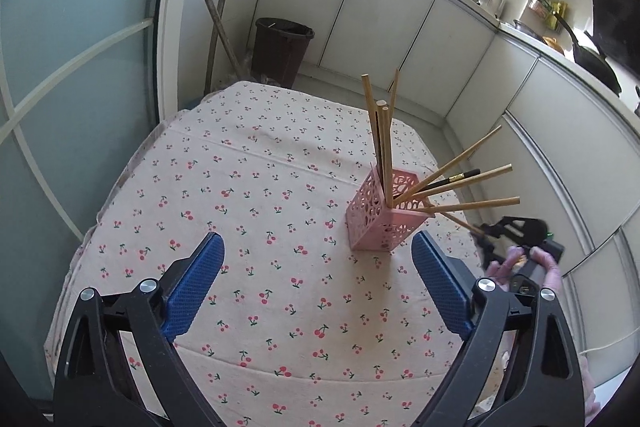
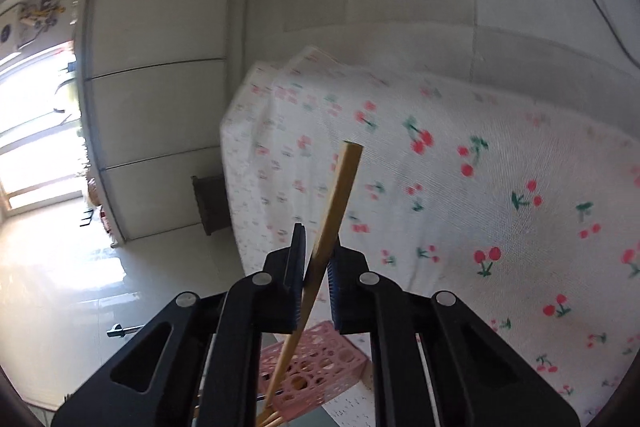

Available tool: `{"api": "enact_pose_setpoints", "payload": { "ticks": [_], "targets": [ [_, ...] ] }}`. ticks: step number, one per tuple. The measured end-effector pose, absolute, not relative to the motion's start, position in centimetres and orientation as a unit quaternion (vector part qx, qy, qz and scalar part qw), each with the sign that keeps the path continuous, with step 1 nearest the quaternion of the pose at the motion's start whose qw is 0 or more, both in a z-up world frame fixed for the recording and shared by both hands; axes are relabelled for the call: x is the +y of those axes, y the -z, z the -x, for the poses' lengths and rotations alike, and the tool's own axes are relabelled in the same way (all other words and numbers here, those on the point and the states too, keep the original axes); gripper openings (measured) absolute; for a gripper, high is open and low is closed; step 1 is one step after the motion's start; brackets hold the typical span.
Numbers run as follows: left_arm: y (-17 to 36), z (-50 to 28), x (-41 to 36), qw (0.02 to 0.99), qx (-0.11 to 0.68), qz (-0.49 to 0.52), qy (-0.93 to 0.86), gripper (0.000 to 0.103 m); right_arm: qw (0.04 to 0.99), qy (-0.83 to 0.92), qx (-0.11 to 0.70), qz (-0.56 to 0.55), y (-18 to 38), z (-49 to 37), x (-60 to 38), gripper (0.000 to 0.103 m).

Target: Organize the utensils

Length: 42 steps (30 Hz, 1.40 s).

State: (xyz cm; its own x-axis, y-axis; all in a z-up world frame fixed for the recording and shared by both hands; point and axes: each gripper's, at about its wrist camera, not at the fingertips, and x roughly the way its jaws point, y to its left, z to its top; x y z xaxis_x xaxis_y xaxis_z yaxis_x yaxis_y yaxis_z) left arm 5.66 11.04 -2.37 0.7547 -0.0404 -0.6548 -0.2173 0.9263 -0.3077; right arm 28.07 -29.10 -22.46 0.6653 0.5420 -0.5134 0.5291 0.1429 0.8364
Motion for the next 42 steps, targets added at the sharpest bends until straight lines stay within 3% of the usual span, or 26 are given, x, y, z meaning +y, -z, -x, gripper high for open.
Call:
{"api": "enact_pose_setpoints", "payload": {
  "ticks": [4, 16, 26, 33, 42],
  "targets": [
    [2.0, -5.5, 11.2, 0.921, 0.34, 0.184, -0.058, 0.082, 0.696, -0.01, 0.368, -0.617, 16.1, -27.0, -31.1, 0.009],
    [2.3, -5.9, 11.2, 0.913, 0.352, 0.198, -0.056, 0.082, 0.809, -0.046, 0.286, -0.511, -0.9, -24.6, -33.9, 0.008],
    [2.4, -6.2, 12.6, 0.904, 0.36, 0.226, -0.053, 0.082, 0.892, -0.08, 0.26, -0.362, -10.9, -23.7, -26.8, 0.008],
    [2.7, -6.5, 13.0, 0.897, 0.369, 0.237, -0.053, 0.082, 0.922, -0.12, 0.251, -0.268, -13.2, -22.4, -20.0, 0.008],
    [3.0, -6.8, 13.3, 0.891, 0.378, 0.247, -0.052, 0.082, 0.94, -0.128, 0.264, -0.173, -8.5, -21.9, -13.1, 0.008]
  ]
}}
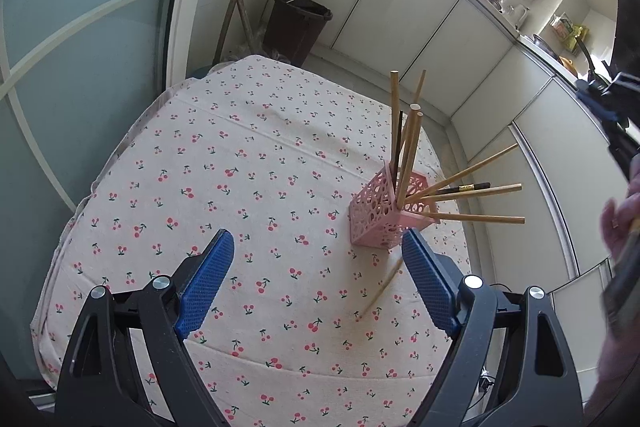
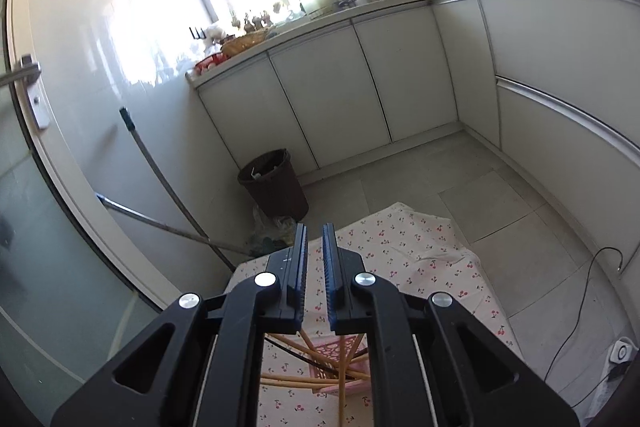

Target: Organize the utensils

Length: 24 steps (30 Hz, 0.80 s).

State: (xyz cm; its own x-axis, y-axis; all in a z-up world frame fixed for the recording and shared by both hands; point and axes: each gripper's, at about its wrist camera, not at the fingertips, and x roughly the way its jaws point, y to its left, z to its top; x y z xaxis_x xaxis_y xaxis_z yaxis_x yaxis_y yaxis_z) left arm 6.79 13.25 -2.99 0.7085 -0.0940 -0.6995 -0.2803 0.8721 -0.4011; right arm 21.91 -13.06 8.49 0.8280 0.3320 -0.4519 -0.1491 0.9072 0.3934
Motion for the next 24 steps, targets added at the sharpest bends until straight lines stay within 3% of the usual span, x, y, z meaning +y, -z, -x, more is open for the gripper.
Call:
{"api": "enact_pose_setpoints", "payload": {
  "ticks": [7, 10, 11, 13, 20, 24],
  "targets": [
    [2.7, -6.7, 14.2, 0.886, 0.375, 0.267, -0.05, 0.082, 0.937, -0.155, 0.257, -0.18, -8.5, -20.4, -12.9, 0.009],
    [2.4, -6.6, 14.8, 0.885, 0.373, 0.274, -0.055, 0.085, 0.926, -0.167, 0.281, -0.19, -7.7, -20.1, -13.5, 0.018],
    [2.5, -6.6, 15.0, 0.883, 0.376, 0.276, -0.058, 0.085, 0.921, -0.169, 0.294, -0.191, -7.0, -20.0, -13.8, 0.03],
    [3.1, -6.8, 15.4, 0.874, 0.388, 0.286, -0.064, 0.087, 0.92, -0.162, 0.302, -0.189, -5.6, -19.4, -14.0, 0.04],
    [5.2, -7.1, 17.4, 0.839, 0.417, 0.341, -0.079, 0.092, 0.884, -0.176, 0.383, -0.205, 1.5, -17.1, -15.1, 0.054],
    [8.9, -10.1, 20.6, 0.751, 0.461, 0.473, -0.016, 0.092, 0.843, -0.177, 0.43, -0.269, 4.8, -17.1, -17.5, 0.061]
  ]
}}
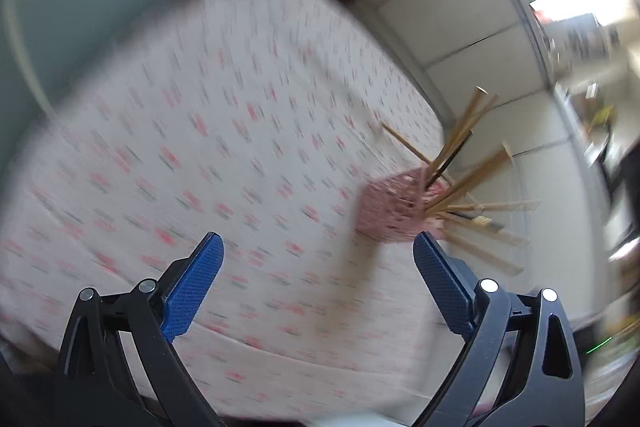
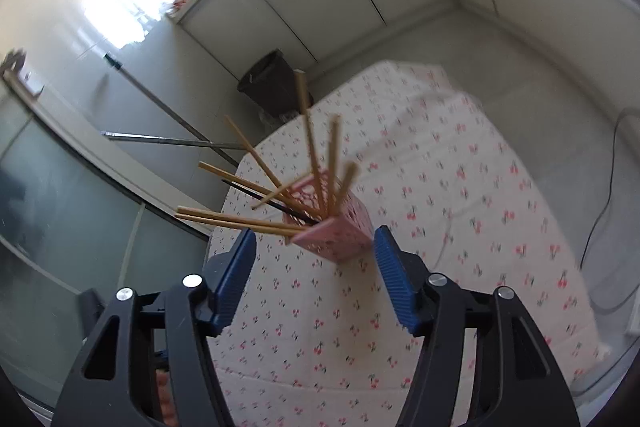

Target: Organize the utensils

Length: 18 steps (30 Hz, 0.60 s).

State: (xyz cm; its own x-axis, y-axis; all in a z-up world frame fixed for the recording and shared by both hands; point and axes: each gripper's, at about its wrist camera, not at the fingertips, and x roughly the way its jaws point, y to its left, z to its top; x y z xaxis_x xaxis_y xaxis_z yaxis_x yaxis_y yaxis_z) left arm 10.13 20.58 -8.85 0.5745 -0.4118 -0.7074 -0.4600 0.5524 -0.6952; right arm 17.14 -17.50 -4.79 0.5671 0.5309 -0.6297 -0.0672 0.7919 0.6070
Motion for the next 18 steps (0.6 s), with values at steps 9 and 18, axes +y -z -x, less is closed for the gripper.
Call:
{"api": "enact_pose_setpoints", "payload": {
  "ticks": [9, 18],
  "targets": [
    [16.1, -24.4, 23.0, 0.609, 0.499, 0.61, 0.087, 0.09, 0.832, -0.132, 0.429, -0.326, 5.9, -18.3, -23.4, 0.071],
    [22.2, -33.9, 18.7, 0.507, 0.516, 0.662, 0.197, 0.078, 0.793, -0.076, 0.471, -0.379, 9.7, -21.2, -27.0, 0.071]
  ]
}}
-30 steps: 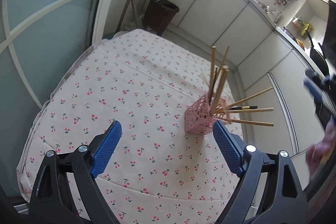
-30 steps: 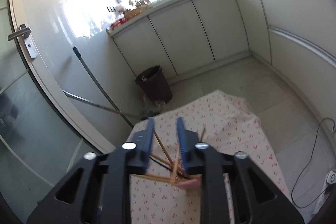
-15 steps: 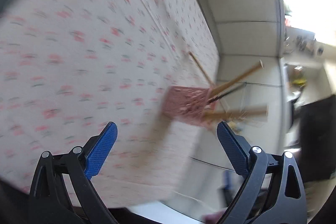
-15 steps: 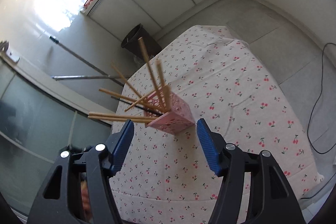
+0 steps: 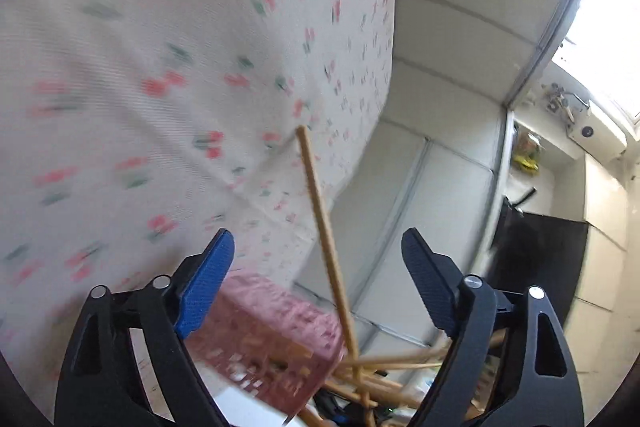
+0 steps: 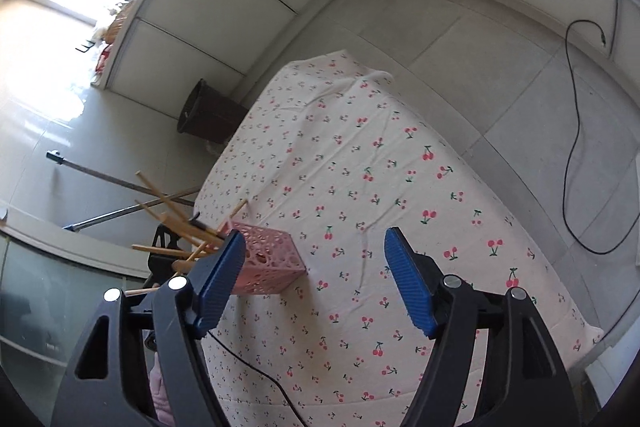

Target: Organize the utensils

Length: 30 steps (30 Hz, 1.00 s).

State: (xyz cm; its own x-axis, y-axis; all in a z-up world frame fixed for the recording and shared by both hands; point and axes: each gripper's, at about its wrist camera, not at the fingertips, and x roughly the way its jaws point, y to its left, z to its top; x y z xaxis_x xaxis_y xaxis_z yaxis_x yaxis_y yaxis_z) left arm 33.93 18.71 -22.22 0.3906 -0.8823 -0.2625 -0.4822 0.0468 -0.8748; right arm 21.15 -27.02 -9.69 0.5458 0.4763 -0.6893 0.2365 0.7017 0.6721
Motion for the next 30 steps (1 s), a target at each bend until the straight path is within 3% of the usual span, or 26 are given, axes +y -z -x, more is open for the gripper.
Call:
{"api": "enact_pose_setpoints", "payload": {
  "ticks": [3, 5, 6, 7, 12, 21, 25, 30],
  "targets": [
    [23.3, -36.1, 16.9, 0.49, 0.53, 0.657, 0.219, 0.063, 0.787, -0.073, 0.482, -0.378, 10.5, -21.9, -26.4, 0.071],
    [23.6, -37.1, 16.4, 0.491, 0.531, 0.653, 0.225, 0.042, 0.785, -0.078, 0.492, -0.368, 11.0, -22.3, -25.5, 0.071],
    [23.6, -37.6, 16.4, 0.498, 0.529, 0.649, 0.225, 0.018, 0.786, -0.078, 0.498, -0.358, 11.2, -22.5, -25.0, 0.071],
    [23.6, -38.3, 16.5, 0.513, 0.526, 0.641, 0.223, 0.009, 0.787, -0.077, 0.503, -0.348, 11.4, -22.6, -24.5, 0.071],
    [20.7, -39.4, 19.7, 0.59, 0.449, 0.635, 0.218, 0.006, 0.786, -0.07, 0.52, -0.326, 12.2, -22.6, -23.7, 0.071],
    [1.8, -31.0, 27.2, 0.868, 0.331, 0.369, 0.046, 0.006, 0.799, -0.092, 0.499, -0.324, 10.3, -21.1, -23.5, 0.071],
    [-5.6, -24.8, 25.5, 0.92, 0.283, 0.271, 0.0, 0.006, 0.822, -0.086, 0.481, -0.292, 9.0, -19.9, -23.0, 0.078],
    [-13.0, -17.9, 20.0, 0.956, 0.232, 0.18, -0.007, 0.006, 0.865, -0.028, 0.47, -0.175, 8.0, -18.8, -21.1, 0.087]
  ]
}}
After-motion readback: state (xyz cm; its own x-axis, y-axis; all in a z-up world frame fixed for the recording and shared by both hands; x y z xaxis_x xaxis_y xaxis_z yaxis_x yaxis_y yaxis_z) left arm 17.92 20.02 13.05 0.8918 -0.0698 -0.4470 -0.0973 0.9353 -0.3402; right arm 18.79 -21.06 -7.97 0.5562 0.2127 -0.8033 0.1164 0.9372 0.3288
